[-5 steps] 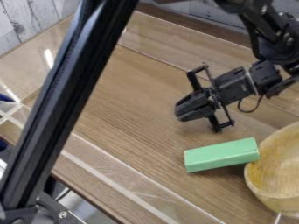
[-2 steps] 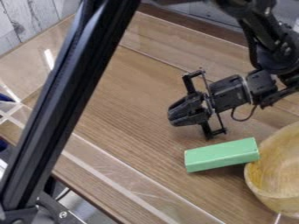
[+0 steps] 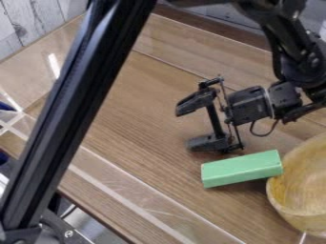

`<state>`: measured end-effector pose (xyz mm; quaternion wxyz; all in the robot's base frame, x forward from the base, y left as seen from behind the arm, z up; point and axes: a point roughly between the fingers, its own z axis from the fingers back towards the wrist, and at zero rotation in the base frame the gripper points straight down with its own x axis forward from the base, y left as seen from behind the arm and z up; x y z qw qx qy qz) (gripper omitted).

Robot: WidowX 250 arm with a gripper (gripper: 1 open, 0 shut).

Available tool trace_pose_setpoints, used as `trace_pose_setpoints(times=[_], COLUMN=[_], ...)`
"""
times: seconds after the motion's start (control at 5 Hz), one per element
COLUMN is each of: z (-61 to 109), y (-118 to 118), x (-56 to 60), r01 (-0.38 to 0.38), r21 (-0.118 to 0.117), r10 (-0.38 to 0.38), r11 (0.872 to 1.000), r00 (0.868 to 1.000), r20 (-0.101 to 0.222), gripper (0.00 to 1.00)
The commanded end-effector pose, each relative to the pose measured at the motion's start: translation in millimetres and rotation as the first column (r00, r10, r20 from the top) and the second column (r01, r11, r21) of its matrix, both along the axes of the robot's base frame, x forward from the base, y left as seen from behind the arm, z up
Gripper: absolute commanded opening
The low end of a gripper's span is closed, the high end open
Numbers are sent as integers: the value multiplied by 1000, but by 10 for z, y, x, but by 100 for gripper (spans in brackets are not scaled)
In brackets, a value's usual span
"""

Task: Remove the green block from inside the brown bowl and put it on the table

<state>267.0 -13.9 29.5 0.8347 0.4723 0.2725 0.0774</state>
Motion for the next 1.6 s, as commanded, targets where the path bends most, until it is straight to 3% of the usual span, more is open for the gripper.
trace_pose_setpoints(times=[0.0,0.4,0.6,1.0,1.2,1.4], z=[313,435,458,661,523,445], y=[-49,-185,-231,-239,-196,-162], x=[121,161,186,113,207,288], r01=[30,96,131,130,155,169], r21=[1,127,175,84,-59,-122], r10=[-30,-115,-157,-142,-144,-149], r11=[1000,987,976,988,986,978], r00=[988,982,978,977,976,976], r20=[149,149,139,159,162,158], gripper=[100,100,100,100,0,100])
